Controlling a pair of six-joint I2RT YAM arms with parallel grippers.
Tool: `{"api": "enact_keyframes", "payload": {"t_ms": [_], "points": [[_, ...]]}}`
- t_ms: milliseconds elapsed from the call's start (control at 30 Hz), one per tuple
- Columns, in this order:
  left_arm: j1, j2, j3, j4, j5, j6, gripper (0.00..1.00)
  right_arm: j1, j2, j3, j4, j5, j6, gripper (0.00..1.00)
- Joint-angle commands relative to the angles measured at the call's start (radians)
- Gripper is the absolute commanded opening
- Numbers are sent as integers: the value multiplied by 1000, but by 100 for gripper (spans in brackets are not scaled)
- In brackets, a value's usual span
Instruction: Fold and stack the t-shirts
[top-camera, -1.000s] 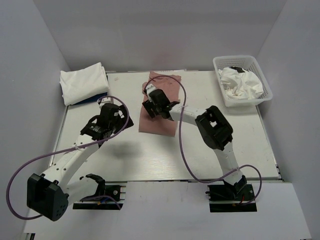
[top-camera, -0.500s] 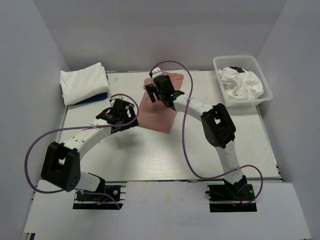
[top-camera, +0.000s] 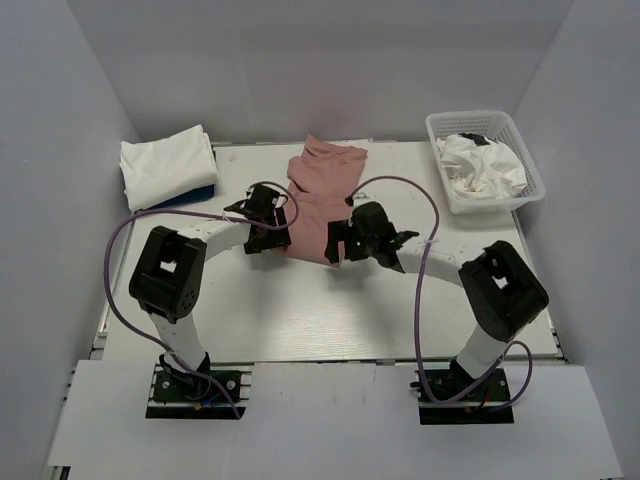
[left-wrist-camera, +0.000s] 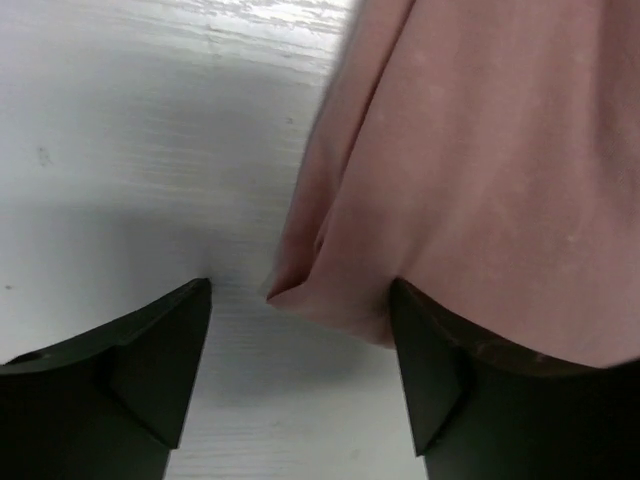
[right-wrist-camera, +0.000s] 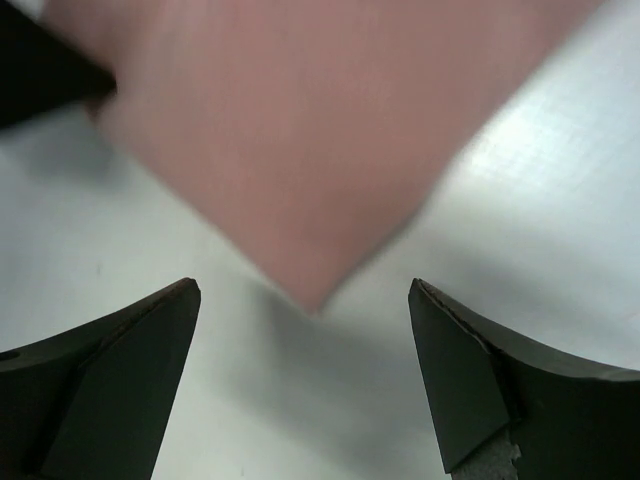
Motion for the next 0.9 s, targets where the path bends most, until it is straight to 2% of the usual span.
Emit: {"api": "enact_keyframes", "payload": {"t_ms": [0,100,133,167,233,267,333,367,400,667,700,733,800,833,867], "points": [[5,-21,-16,65,89,19,80,7,-64,-117,159,-199,105,90],[5,-21,-63,90,114,19,64,13,-106,-185,225,-204,102,90],[5,-12,-72,103,114,19,60,10,-106,-205,224,-185,102,90],[5,-3,-72,113,114,8,50,10,-100,-206,218,-184,104,90],[5,7,-82,123,143,8,40,10,-68,-196,195,-170,96,90],[5,7,-82,123,143,8,24,12,-58,-196,196,-168,92,90],[5,17,-82,123,171,8,13,10,-29,-189,204,-161,95,89],[5,17,-92,123,171,8,3,10,-20,-189,211,-161,99,86],[5,17,-103,123,171,8,0,10,-17,-188,214,-161,107,85],[-6,-59,-186,177,183,-1,0,9,50,-168,285,-128,95,73],[-6,-59,-186,177,183,-1,0,9,58,-156,284,-131,96,69],[-6,-71,-186,177,183,-1,0,4,63,-134,238,-141,99,55],[-15,-82,-197,186,195,-1,0,13,74,-127,227,-131,79,37],[-15,-91,-209,186,195,-1,0,13,71,-131,224,-134,81,20],[-15,-92,-223,197,206,-1,0,16,55,-137,222,-139,84,11]]}}
